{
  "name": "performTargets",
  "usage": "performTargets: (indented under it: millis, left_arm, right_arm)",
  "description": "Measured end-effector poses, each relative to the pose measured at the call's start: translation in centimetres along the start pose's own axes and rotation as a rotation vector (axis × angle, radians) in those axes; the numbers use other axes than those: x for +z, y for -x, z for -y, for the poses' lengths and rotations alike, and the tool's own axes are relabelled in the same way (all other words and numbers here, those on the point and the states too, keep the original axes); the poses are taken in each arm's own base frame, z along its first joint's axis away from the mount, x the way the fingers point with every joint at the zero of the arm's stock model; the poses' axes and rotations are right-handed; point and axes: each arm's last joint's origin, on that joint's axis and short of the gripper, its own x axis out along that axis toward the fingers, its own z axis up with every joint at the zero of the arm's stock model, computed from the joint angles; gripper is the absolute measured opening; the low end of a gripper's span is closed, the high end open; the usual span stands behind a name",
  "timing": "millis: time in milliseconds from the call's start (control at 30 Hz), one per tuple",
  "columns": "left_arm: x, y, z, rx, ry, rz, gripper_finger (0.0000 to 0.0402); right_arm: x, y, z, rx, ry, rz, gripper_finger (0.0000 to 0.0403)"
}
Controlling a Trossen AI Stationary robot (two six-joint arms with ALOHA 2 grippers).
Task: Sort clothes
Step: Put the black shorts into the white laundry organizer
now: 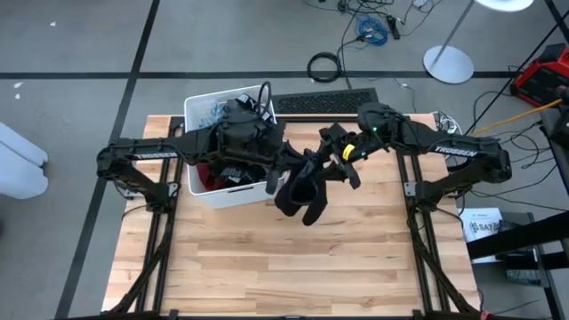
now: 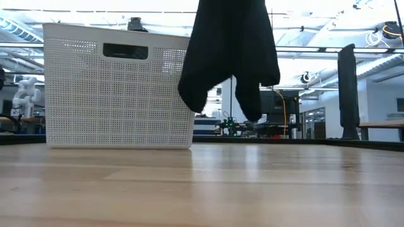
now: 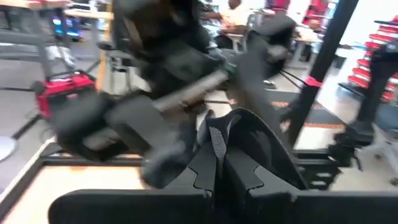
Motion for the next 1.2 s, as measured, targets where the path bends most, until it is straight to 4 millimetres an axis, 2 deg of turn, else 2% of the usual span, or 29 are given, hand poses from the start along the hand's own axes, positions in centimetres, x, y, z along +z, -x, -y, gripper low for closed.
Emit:
performTargets:
  millis: [167,267,533,767,900,1033,1200]
  left_arm:
    - [0.1,0.0,-0.3,0.07,-0.002,0.021,0.0013]
    - [0.1,0.0,-0.3,0.072,-0.002,0.021,0.0014]
    - [0.1,0.0,-0.2,0.058,0.025,0.015,0.0015]
    - [-0.1,0.0,0.1,-0.047,0.056,-0.014,0.0015]
    - [-0.1,0.0,0.1,-0.06,0.116,-0.021,0.0015]
    - [-0.8,0.1,0.1,-0.088,0.153,-0.088,0.002]
    - [-2.1,0.2,0.1,-0.084,0.197,-0.218,0.0058]
  right_arm:
    - [-0.4,-1.1,0.6,-0.004,-0.023,-0.025,0.0229]
    - [-0.4,-1.4,0.8,-0.036,-0.015,-0.015,0.0213]
    - [-0.1,-1.3,1.1,-0.069,0.018,0.017,0.0135]
    - [-0.2,-1.2,1.3,-0.068,0.022,0.003,0.0015]
    - [-0.3,-1.2,1.3,-0.071,0.006,-0.006,0.0013]
    - [-0.5,0.3,0.7,-0.111,-0.005,-0.059,0.0006]
    - [-0.1,4.0,-0.6,-0.255,0.031,-0.058,0.0005]
